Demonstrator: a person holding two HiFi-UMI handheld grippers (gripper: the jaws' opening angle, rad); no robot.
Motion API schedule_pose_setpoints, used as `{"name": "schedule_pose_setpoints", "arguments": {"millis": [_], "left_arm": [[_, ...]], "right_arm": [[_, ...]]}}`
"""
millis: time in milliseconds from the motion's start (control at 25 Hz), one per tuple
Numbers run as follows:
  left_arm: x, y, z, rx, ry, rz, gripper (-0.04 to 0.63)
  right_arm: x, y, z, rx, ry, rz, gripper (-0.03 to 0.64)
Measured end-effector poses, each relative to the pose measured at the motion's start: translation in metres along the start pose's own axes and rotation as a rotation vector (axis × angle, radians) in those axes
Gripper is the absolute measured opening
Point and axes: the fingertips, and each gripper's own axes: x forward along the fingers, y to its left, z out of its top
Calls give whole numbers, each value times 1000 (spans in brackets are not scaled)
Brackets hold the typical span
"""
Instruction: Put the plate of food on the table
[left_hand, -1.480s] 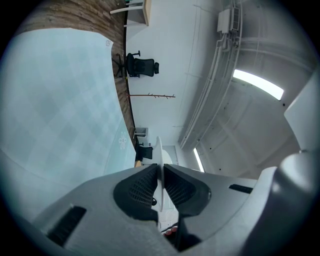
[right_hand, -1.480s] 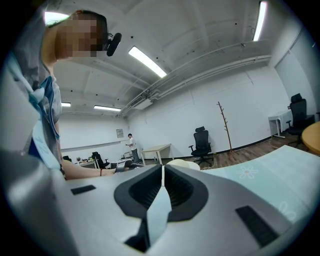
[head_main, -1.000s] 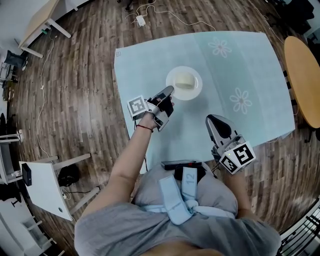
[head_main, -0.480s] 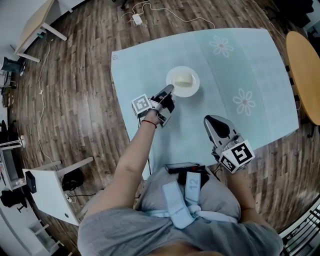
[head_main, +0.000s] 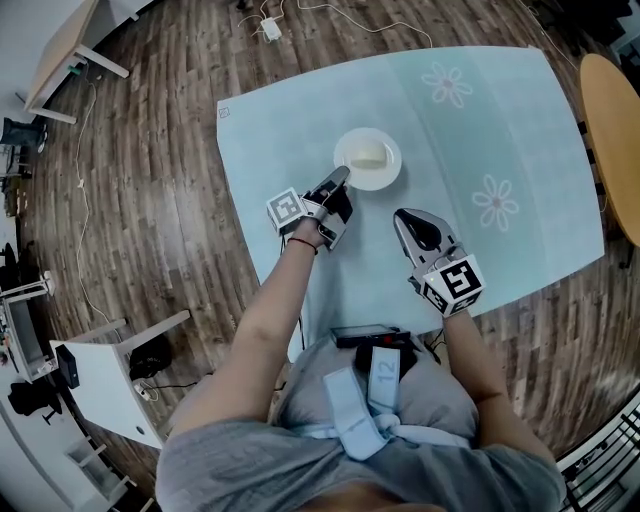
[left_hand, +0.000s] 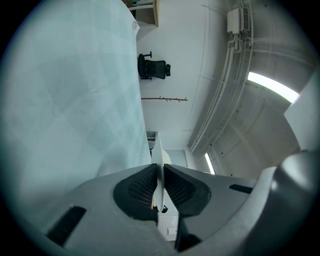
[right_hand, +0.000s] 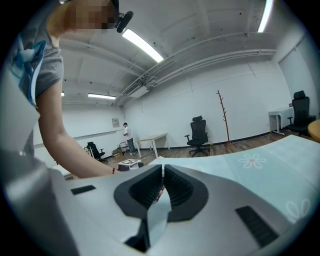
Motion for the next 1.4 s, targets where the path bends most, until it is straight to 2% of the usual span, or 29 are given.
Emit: {"name": "schedule_pose_setpoints", "arguments": {"millis": [120,280,480,640,1400], "left_arm": [[-1,11,2,-21,-4,21,32],[3,7,-3,6,1,10,32],[2,25,-5,-20,-1,47,32],[0,34,-4,-13,5,58,32],[2,55,2,29,4,159,31]], "right_arm": [[21,-7,-22,20,29,-6,34],[35,-13,-44,31,73,-13,34],[36,-17,-55,44,97,-22,34],[31,-18,-63,50,110,-29,34],[30,-16,-63,46,116,-31,34]]}}
